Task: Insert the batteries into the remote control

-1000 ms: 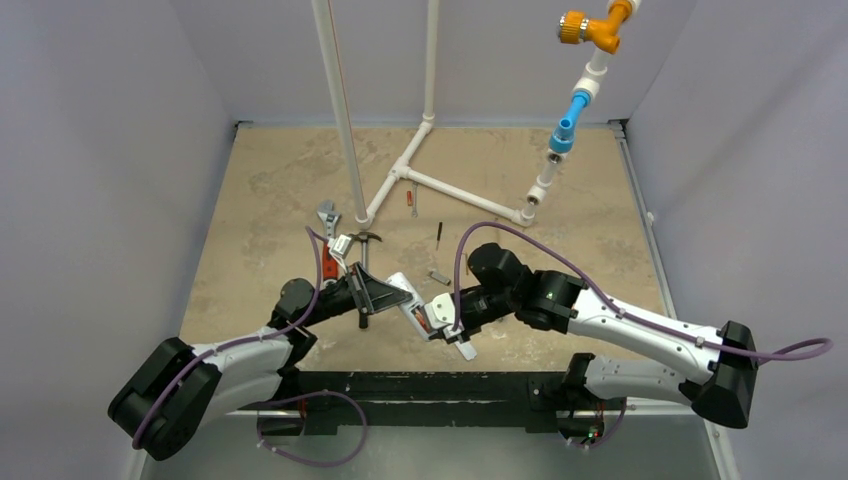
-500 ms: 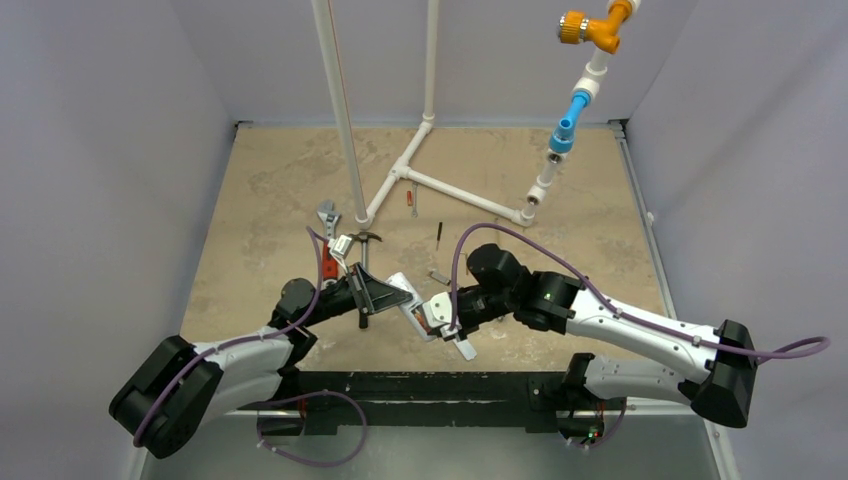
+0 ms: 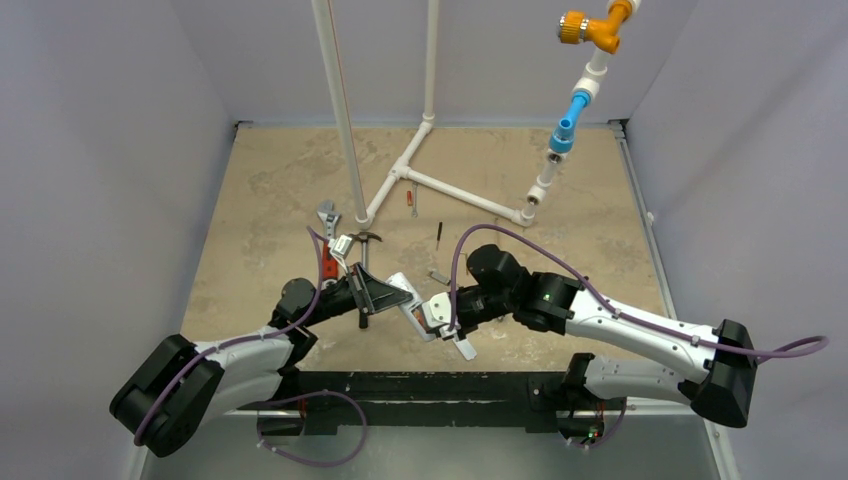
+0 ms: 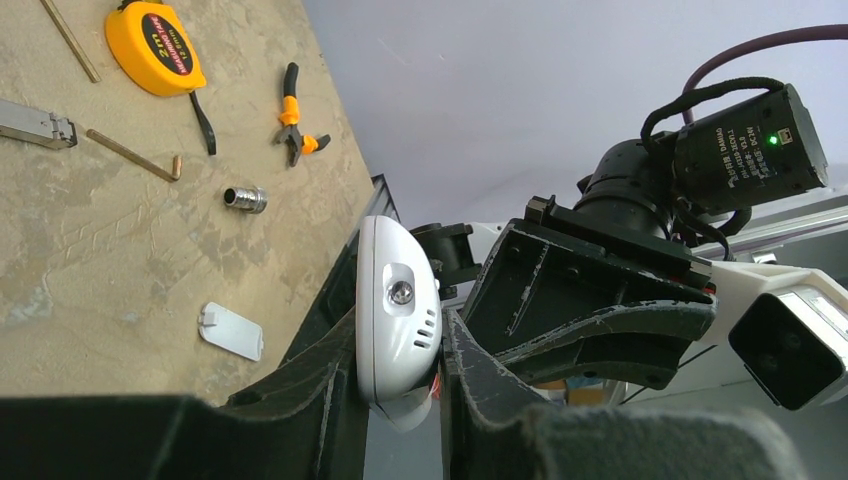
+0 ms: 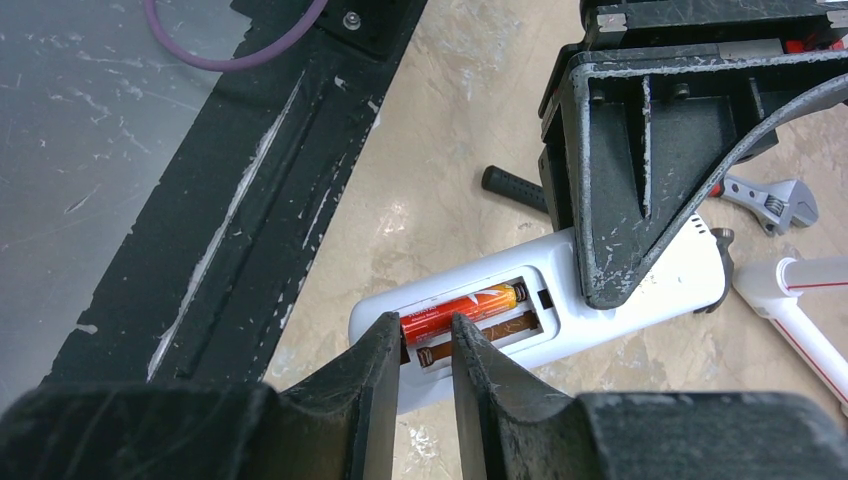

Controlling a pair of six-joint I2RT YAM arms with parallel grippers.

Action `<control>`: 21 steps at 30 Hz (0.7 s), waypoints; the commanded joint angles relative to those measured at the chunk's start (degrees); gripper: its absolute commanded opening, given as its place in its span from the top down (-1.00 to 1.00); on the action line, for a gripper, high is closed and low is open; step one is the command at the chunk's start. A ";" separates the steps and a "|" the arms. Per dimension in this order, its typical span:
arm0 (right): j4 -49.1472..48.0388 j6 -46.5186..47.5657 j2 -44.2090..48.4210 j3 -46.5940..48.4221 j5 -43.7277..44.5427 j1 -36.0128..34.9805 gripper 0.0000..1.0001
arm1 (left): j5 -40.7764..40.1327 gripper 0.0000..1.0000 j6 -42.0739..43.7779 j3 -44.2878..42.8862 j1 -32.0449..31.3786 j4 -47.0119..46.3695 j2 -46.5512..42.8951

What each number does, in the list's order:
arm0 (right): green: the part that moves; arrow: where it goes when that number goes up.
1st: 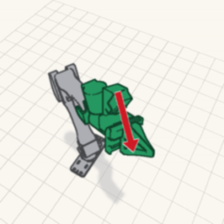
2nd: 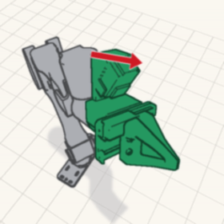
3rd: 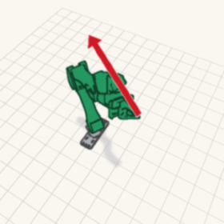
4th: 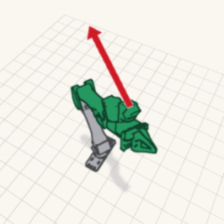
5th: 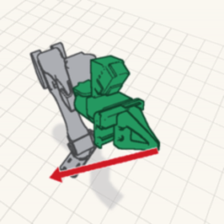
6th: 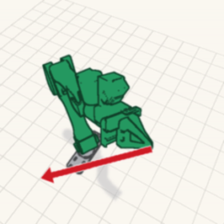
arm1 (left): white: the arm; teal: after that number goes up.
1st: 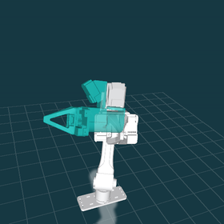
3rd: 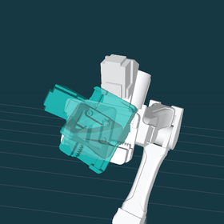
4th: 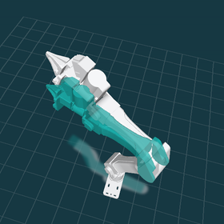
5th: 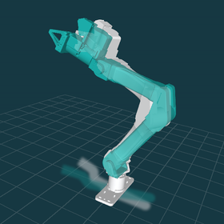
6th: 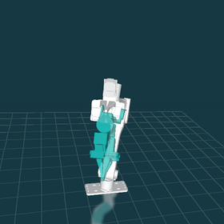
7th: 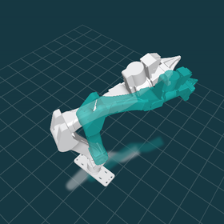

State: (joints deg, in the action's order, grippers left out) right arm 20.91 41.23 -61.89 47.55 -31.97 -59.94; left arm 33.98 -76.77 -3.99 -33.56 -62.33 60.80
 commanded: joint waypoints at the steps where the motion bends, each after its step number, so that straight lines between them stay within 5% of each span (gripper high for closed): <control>1: -1.85 0.95 -0.96 0.31 1.38 0.18 0.56 | -0.45 1.00 0.88 0.12 -0.39 -4.93 0.01; 21: -0.41 -1.04 -3.05 3.53 -2.85 0.25 0.58 | -1.04 1.00 2.90 0.05 -0.79 -2.48 0.28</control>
State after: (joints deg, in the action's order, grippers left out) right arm 21.08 40.84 -63.96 47.97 -32.71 -59.92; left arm 33.65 -75.24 -3.84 -33.56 -61.52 61.28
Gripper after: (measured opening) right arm 0.215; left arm 0.246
